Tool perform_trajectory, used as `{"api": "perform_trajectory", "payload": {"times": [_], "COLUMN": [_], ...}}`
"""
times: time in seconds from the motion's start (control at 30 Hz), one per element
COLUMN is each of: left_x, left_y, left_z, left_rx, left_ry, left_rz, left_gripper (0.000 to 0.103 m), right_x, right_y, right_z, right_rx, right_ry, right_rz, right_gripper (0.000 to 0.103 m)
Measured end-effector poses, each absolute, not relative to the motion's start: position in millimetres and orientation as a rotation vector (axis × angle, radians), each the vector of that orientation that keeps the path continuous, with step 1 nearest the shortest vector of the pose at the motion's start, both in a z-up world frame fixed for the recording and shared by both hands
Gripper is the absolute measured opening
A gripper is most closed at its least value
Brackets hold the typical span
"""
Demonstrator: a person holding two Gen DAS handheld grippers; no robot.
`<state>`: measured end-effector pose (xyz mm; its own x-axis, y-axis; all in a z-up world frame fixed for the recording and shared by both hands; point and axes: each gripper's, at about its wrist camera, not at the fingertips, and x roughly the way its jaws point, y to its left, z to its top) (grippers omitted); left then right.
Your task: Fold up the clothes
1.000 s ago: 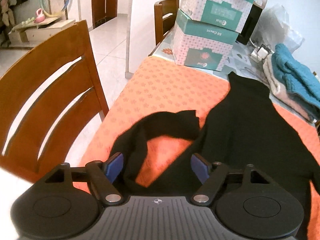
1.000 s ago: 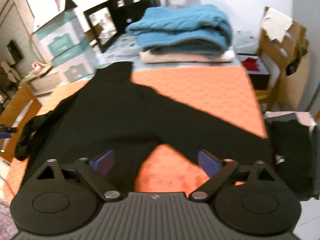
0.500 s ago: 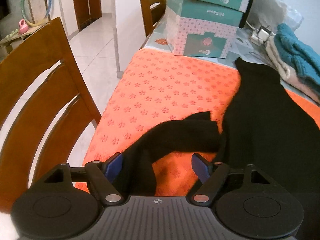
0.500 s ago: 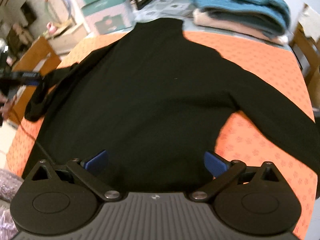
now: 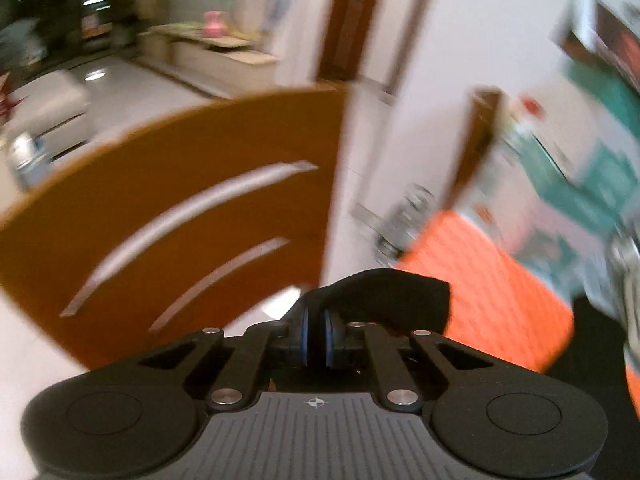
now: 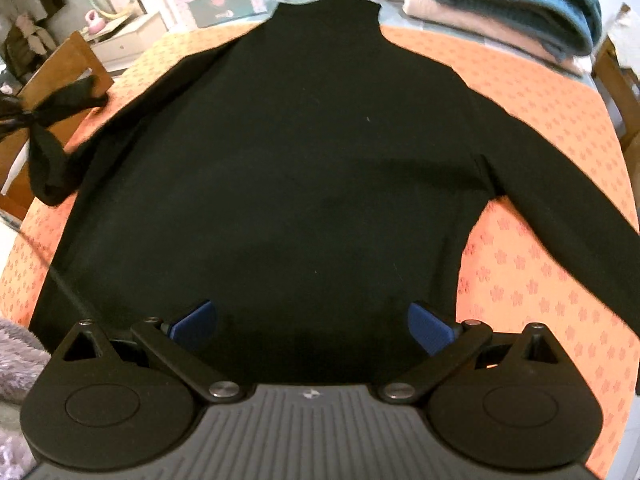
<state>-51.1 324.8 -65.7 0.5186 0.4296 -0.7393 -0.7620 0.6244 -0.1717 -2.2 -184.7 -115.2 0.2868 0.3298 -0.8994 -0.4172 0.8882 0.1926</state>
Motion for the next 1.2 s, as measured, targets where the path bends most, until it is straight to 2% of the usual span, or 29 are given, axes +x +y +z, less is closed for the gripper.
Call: {"api": "perform_trajectory", "payload": {"times": [0.17,0.4,0.47,0.5,0.53,0.83,0.97,1.2], "left_x": [-97.8,-138.3,-144.5,-144.9,-142.8,-101.1,-79.4,-63.7], "left_y": [353.2,349.7,347.6,346.5,345.3,318.2,299.5,254.3], "left_z": [-41.3,-33.2,-31.9,-31.8,-32.2,-51.3,-67.6,-88.0], "left_rx": [-0.632,-0.615,-0.601,-0.596,-0.593,-0.501,-0.470,-0.449], "left_ry": [0.629,0.636,0.644,0.647,0.649,0.739,0.784,0.839], "left_rz": [0.924,1.077,1.095,1.087,1.063,0.763,0.639,0.433], "left_gripper": [0.010,0.014,0.021,0.030,0.034,0.052,0.056,0.058], "right_x": [-2.3,0.1,1.1,1.3,1.1,2.6,0.5,-4.1], "right_y": [-181.4,-175.1,-173.5,-172.9,-172.5,-174.1,-176.6,-186.1], "right_z": [-118.8,-122.6,-122.7,-122.5,-122.2,-121.6,-119.9,-115.2], "right_rx": [-0.086,-0.093,-0.095,-0.096,-0.097,-0.097,-0.091,-0.070], "right_ry": [1.196,1.213,1.213,1.212,1.211,1.202,1.198,1.175], "right_rz": [0.512,0.548,0.555,0.558,0.561,0.561,0.537,0.484], "right_gripper": [0.103,0.103,0.103,0.103,0.103,0.103,0.103,0.103]}}
